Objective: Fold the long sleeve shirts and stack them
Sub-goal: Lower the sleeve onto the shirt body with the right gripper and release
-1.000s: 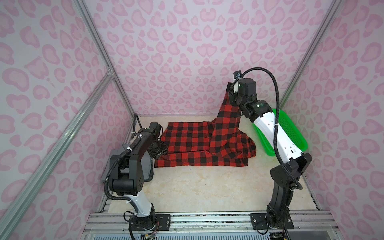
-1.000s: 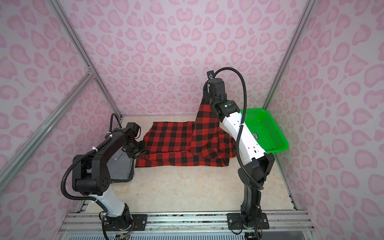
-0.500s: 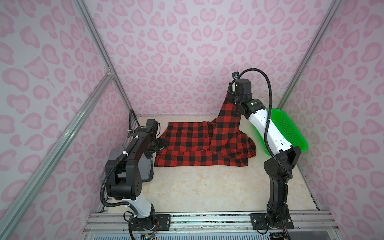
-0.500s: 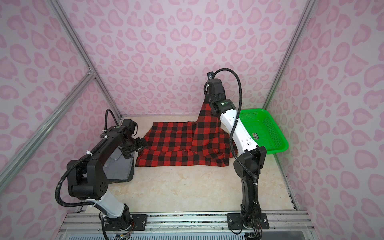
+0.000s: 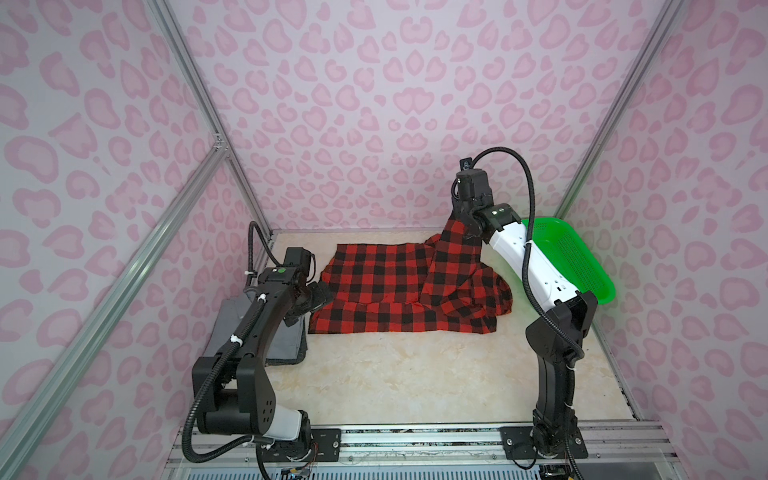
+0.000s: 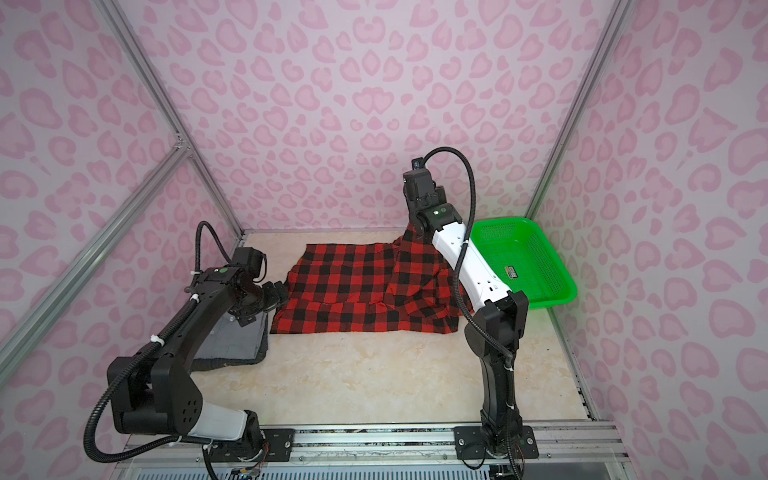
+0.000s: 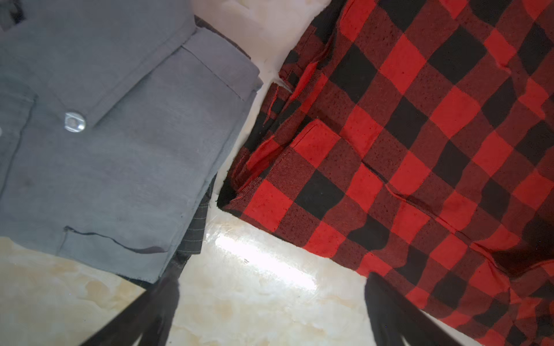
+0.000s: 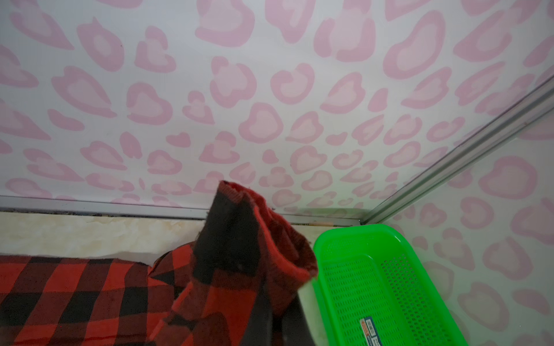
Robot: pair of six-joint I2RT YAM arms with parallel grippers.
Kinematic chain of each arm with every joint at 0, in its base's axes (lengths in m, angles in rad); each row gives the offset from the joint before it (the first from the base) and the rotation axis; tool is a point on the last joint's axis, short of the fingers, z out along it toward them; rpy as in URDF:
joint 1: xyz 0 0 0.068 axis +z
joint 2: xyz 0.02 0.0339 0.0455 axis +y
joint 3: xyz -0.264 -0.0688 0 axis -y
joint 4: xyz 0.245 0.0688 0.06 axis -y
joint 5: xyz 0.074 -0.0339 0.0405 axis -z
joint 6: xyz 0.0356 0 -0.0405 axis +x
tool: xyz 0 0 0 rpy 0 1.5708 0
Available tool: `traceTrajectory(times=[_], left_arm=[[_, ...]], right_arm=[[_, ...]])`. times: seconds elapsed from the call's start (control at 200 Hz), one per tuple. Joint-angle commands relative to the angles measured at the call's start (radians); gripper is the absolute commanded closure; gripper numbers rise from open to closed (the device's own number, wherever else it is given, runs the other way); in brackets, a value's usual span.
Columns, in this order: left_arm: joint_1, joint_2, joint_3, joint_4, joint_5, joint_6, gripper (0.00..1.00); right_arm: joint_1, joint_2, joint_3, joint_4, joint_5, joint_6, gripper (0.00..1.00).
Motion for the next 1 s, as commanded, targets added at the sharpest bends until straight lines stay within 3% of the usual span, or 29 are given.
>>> traceTrajectory(times=[0.0,0.205,0.34,0.59,0.765,0.995], left_arm=[[0.001,-0.036,-0.026,0.035,-0.056,0.030,0.02],[0.000,-0.058,-0.078,0.065,-0.070,0.038,0.02],[0.001,-0.066,-0.089,0.080,-0.050,0.040,0.02],[0.001,-0.120,-0.100,0.096,-0.068,0.039,0.02],[0.001,-0.146,-0.105,0.097,-0.094,0.036,0.02],[0.002,-0.163,-0.106,0.099,-0.110,0.033,0.02]], right_arm=[[0.043,-0.071,-0.121,-0.045,0.050,0.109,1.00],[0.142,-0.219,-0.363,-0.070,-0.008,0.266,1.00],[0.191,-0.279,-0.498,-0.030,-0.182,0.395,1.00],[0.324,-0.309,-0.620,0.071,-0.285,0.591,1.00],[0.417,-0.274,-0.633,0.138,-0.230,0.696,1.00],[0.455,-0.199,-0.592,0.182,-0.232,0.823,1.00]])
